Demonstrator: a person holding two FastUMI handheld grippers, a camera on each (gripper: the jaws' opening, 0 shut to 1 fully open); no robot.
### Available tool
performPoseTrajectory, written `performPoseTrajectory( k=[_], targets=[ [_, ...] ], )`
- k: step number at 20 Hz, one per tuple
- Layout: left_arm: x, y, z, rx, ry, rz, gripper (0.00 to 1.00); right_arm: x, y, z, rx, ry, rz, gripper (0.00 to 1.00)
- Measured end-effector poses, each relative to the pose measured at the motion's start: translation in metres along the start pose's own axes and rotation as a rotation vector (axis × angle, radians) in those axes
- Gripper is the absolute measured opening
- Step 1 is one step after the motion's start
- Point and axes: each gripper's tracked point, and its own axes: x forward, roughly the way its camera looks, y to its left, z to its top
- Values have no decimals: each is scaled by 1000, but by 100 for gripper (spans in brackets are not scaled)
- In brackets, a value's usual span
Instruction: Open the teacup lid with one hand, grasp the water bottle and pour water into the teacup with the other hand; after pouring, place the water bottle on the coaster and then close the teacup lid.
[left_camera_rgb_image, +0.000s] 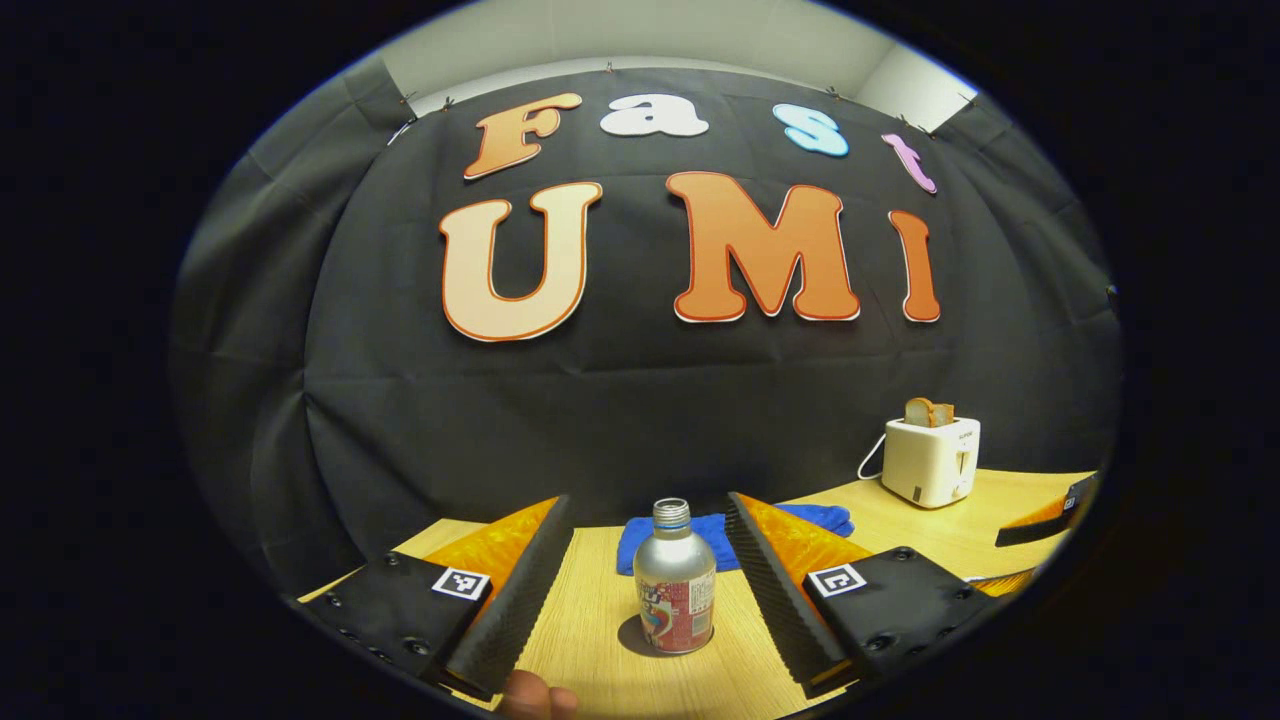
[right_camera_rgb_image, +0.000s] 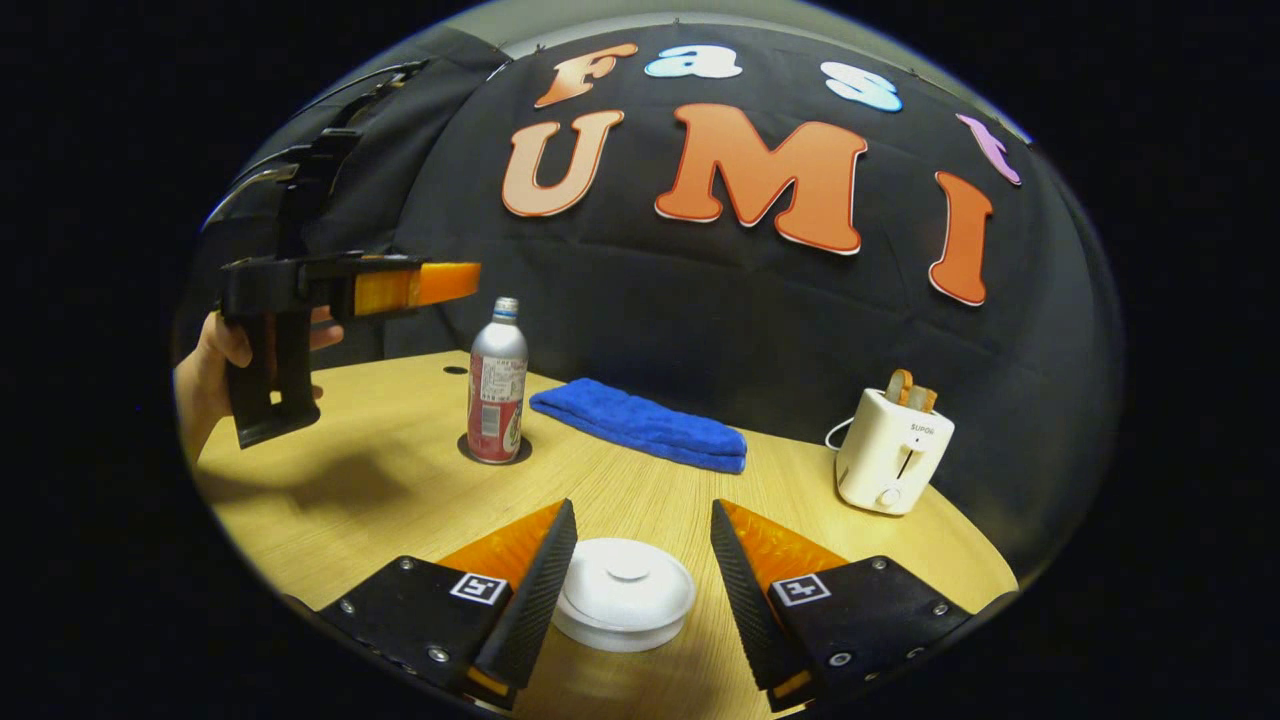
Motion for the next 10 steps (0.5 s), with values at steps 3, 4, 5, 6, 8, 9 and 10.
performPoseTrajectory(
  k=[3, 4, 5, 6, 8, 9, 10],
  targets=[
    [-22, 5, 5, -2, 0, 21, 100, -9, -1, 21, 9, -53, -10, 82],
    [-32, 7, 6, -6, -1, 27, 100, -13, -1, 29, 13, -72, -11, 82],
    [-40, 8, 8, -8, 0, 32, 100, -16, 0, 36, 18, -91, -14, 82],
    [-48, 9, 8, -5, -1, 37, 100, -19, 1, 44, 21, -109, -14, 82],
    [-64, 9, 10, 7, -6, 44, 100, -27, 4, 58, 25, -154, -12, 81],
    [-71, 8, 12, 14, -14, 44, 100, -30, 5, 64, 21, -178, -16, 82],
    [-79, 9, 14, 20, -22, 53, 100, -32, 5, 70, 18, -197, -24, 82]
  ],
)
